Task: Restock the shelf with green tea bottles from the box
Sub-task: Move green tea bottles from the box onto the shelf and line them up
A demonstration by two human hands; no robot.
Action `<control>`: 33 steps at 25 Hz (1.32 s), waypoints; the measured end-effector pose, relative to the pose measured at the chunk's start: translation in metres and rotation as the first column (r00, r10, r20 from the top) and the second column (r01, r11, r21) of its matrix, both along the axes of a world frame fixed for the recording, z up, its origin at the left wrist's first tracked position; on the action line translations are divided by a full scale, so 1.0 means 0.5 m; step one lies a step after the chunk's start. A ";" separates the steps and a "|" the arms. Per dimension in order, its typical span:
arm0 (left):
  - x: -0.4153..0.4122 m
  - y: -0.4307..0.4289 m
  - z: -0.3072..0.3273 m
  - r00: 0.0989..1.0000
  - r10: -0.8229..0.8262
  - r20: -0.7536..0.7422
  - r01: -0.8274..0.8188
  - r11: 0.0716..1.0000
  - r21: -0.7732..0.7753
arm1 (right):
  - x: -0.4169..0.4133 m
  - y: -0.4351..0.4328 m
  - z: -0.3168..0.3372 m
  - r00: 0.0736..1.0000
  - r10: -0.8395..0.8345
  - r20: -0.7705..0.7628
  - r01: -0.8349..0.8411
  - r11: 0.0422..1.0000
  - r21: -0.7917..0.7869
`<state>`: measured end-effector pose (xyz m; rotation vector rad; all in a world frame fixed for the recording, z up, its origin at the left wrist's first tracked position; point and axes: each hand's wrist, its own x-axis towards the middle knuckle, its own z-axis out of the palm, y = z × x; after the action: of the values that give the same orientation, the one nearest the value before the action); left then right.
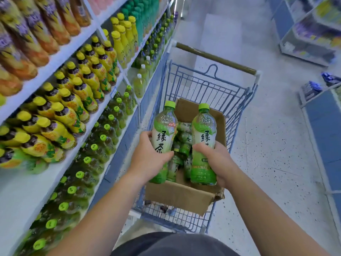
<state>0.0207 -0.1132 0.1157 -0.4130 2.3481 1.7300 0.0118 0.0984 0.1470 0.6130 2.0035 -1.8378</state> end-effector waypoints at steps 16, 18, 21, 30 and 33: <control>0.484 -0.060 0.075 0.667 0.740 -0.092 -0.741 0.646 -0.182 | 0.207 -0.199 0.007 0.706 0.703 -0.091 -0.709 0.701 -0.079; 0.552 -0.074 0.083 0.592 0.799 -0.105 -0.800 0.566 -0.201 | 0.250 -0.240 0.011 0.632 0.769 -0.096 -0.775 0.631 -0.046; 0.632 -0.101 0.087 0.492 0.864 -0.107 -0.863 0.468 -0.191 | 0.303 -0.303 0.014 0.542 0.835 -0.093 -0.839 0.545 0.001; 0.811 -0.255 0.045 0.292 0.953 -0.079 -0.949 0.279 -0.145 | 0.432 -0.534 -0.014 0.342 0.933 -0.111 -0.933 0.351 0.077; 0.849 -0.345 0.005 0.290 0.956 -0.044 -0.948 0.280 -0.153 | 0.463 -0.622 -0.053 0.323 0.939 -0.117 -0.933 0.337 0.126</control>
<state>0.4451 -0.2856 0.1180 -2.3040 2.2450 1.7520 0.2432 -0.2128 0.1207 -0.6985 1.7930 -1.0667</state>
